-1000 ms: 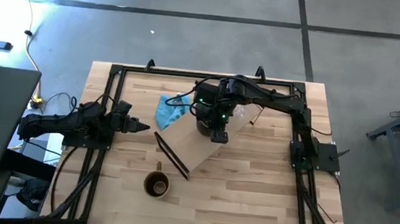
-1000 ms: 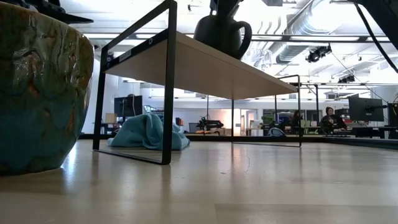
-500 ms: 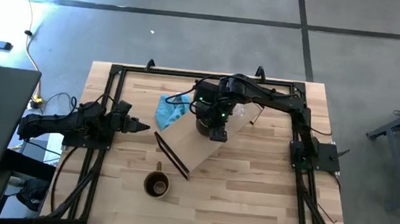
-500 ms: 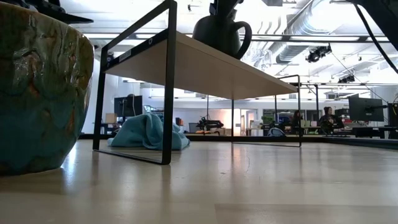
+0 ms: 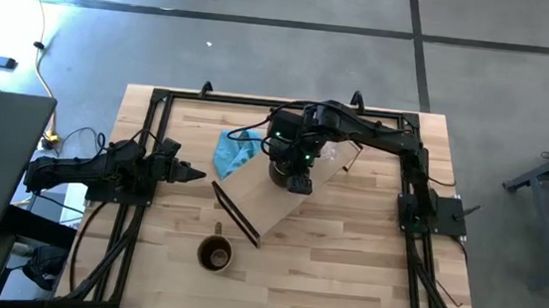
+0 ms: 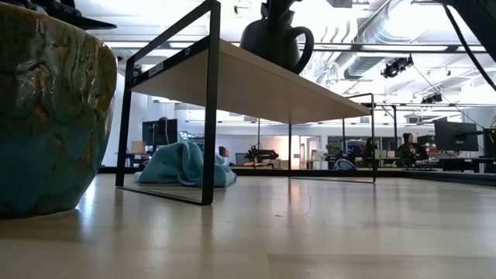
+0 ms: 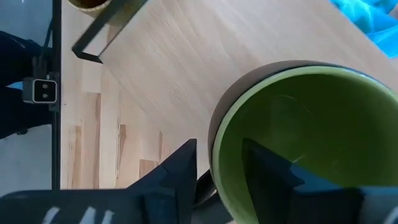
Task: Stack small to large cups/mugs on shelf
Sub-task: Put the green mug on the shelf
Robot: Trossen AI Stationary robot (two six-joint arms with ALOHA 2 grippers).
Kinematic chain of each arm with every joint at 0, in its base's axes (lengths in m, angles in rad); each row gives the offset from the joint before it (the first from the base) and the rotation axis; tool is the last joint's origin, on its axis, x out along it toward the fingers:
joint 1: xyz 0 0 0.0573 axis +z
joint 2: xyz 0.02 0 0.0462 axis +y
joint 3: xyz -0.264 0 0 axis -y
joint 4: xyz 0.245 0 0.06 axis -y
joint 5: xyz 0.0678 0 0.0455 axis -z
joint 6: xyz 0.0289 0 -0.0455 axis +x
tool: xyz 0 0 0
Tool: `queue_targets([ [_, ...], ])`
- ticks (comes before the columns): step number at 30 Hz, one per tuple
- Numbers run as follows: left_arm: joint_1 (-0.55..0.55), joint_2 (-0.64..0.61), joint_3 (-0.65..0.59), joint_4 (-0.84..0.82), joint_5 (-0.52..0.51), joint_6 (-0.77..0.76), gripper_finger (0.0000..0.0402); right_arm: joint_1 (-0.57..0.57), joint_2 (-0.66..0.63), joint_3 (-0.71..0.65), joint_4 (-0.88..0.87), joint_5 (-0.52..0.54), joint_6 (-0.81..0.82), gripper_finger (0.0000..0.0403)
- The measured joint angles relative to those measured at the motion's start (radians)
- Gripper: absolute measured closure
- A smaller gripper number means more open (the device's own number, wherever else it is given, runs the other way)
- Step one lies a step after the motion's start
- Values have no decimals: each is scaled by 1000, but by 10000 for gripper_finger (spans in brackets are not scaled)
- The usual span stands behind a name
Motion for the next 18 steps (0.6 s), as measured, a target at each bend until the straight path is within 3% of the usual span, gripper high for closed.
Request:
queue_targets([
  [13,0,0,0,1,0,-8,202,-2,-103,0,30,7,23,272],
  [18,0,0,0,1,0,-27,202,-8,-187,1,2,134,34,272],
])
